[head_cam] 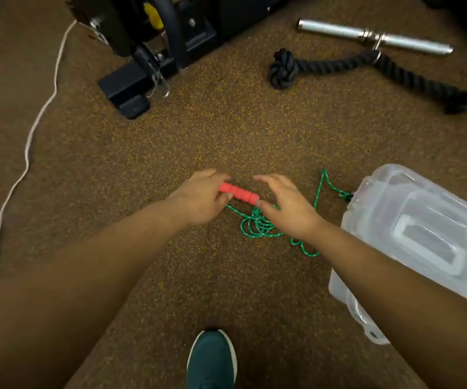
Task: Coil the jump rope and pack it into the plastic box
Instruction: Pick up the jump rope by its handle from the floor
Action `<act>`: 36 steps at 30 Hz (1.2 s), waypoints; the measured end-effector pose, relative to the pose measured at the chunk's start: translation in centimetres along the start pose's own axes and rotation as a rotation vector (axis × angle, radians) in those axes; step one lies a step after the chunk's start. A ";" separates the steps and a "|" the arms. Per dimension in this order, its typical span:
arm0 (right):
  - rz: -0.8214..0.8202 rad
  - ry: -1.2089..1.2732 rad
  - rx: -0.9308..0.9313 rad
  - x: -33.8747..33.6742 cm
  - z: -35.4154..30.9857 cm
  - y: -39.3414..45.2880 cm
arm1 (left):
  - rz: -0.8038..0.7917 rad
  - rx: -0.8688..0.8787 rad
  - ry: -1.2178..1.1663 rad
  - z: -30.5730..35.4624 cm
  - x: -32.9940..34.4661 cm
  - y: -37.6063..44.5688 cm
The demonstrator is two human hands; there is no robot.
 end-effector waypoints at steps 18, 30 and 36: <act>-0.037 -0.260 0.063 5.7 5.8 5.9 | -0.008 -0.095 -0.102 -2.2 5.5 1.6; -0.054 -0.448 0.158 7.1 5.1 7.6 | 0.001 -0.116 -0.118 -2.0 5.8 0.9; 0.034 -0.251 0.303 2.0 2.6 6.7 | -0.061 -0.116 -0.074 -0.2 3.7 0.6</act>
Point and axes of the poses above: each hand's wrist, its own y-axis towards the middle knuckle, its own x-axis out of the palm, z = x × y, the point moved 1 cm from there along y, towards the middle knuckle, and after that the axes turned 5 degrees about y, right-handed, at the moved point
